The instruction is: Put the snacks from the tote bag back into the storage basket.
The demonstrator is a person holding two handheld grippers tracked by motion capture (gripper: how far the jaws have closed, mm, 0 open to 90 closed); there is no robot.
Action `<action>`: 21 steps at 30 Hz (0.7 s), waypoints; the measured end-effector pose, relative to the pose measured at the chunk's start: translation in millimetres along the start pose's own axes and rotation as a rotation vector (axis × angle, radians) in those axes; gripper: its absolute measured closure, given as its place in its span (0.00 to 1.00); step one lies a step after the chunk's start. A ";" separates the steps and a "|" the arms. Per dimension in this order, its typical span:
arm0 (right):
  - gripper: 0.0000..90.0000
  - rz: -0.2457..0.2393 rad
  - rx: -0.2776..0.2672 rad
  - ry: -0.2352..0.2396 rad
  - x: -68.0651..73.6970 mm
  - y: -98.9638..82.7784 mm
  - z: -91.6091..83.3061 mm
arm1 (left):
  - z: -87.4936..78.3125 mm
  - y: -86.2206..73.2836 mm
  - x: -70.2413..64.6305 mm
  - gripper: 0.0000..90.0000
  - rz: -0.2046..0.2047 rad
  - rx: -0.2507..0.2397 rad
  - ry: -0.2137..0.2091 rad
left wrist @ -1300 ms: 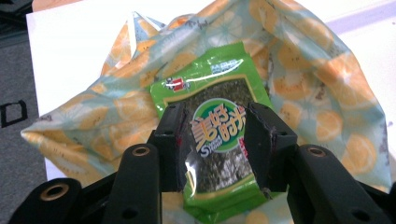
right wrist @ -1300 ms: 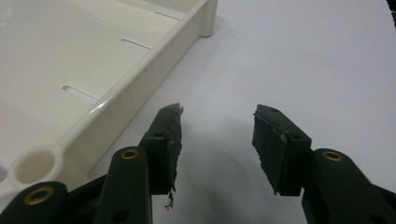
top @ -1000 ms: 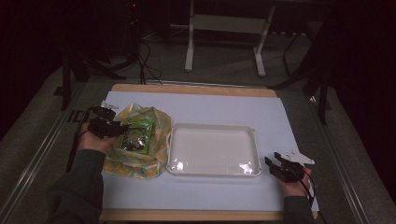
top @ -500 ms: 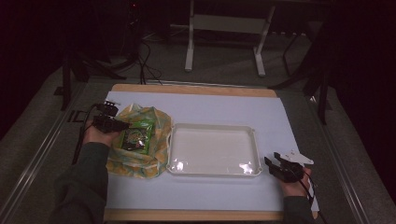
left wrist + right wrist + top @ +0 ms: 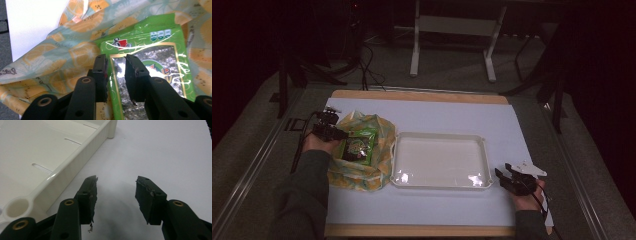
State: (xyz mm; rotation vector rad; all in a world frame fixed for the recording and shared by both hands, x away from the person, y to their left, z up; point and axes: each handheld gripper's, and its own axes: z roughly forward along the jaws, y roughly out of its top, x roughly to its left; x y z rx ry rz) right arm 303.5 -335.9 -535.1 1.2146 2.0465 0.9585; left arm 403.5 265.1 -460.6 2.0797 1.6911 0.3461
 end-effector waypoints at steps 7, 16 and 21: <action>0.57 -0.004 0.001 -0.004 0.3 0.0 0.0 | 5.6 0.4 2.8 0.82 -0.006 0.017 -0.003; 0.57 -0.008 0.001 -0.005 0.6 0.0 0.2 | 14.3 -0.1 7.3 0.77 -0.017 0.039 -0.025; 0.57 -0.009 0.001 -0.005 0.7 0.0 0.4 | 18.8 -0.7 9.2 0.75 -0.017 0.051 -0.058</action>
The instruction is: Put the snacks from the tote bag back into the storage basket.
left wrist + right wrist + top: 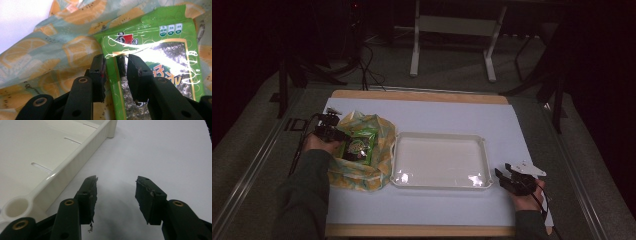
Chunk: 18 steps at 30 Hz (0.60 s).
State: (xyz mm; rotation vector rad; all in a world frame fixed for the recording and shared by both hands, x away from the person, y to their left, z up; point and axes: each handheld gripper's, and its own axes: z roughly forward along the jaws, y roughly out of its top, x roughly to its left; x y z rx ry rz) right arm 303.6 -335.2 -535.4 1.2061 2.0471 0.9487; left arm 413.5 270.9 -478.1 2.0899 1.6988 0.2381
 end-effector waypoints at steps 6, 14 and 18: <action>0.57 -0.003 0.004 -0.003 0.4 0.1 0.1 | 4.9 -0.9 3.7 0.75 -0.018 0.012 -0.013; 0.57 -0.005 0.005 -0.004 0.9 0.1 0.1 | 8.6 -3.2 8.7 0.71 -0.036 0.025 -0.030; 0.56 -0.007 0.007 -0.004 1.2 0.2 0.4 | 9.4 -4.3 9.2 0.66 -0.033 0.031 -0.038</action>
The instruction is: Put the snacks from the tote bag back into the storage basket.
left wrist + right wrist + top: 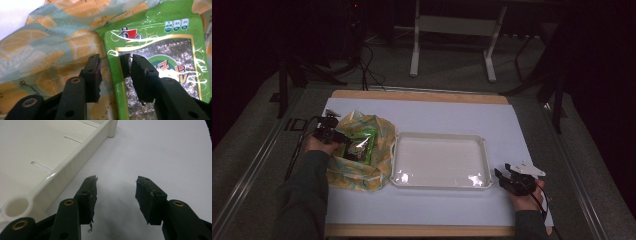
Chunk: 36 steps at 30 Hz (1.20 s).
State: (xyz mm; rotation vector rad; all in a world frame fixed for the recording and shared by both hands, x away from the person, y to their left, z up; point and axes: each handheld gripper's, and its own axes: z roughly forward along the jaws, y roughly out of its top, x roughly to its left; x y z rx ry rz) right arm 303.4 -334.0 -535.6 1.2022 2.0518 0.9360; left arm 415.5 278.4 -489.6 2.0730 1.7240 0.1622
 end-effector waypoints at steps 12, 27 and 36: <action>0.56 -0.008 0.008 -0.008 1.4 0.3 0.5 | -0.6 0.0 -2.3 0.84 0.002 -0.001 0.000; 0.56 -0.012 0.011 -0.010 1.5 0.4 1.2 | -6.8 2.3 -6.2 1.00 0.031 -0.033 0.009; 0.56 -0.022 0.017 -0.015 2.3 0.6 1.7 | -1.8 5.9 -1.9 0.66 0.006 -0.042 -0.013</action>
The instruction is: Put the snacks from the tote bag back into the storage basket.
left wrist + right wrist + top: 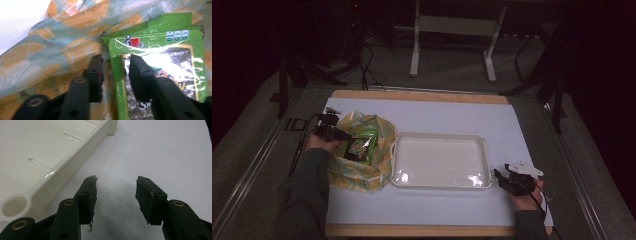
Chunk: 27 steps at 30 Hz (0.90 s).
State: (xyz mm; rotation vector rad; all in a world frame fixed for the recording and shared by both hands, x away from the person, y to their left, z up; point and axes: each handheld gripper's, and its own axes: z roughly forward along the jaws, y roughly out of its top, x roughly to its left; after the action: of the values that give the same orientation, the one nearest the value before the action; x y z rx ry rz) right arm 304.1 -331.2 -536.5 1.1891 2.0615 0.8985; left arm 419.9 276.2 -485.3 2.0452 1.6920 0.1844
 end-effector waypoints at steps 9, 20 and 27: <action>0.56 -0.003 0.004 -0.002 0.6 0.2 0.2 | 11.5 -1.8 -1.4 0.50 0.019 0.049 -0.093; 0.56 -0.005 0.004 -0.002 0.7 0.1 0.2 | 20.2 -4.3 0.3 0.43 0.003 0.098 -0.197; 0.56 -0.007 0.004 -0.003 1.0 0.2 0.4 | 3.5 -3.3 -2.8 0.62 0.025 0.048 -0.178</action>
State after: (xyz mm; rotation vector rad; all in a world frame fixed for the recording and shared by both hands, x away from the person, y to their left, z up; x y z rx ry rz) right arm 304.1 -330.2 -536.7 1.1838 2.0651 0.8892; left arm 417.7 273.0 -489.2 2.0524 1.5768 -0.0301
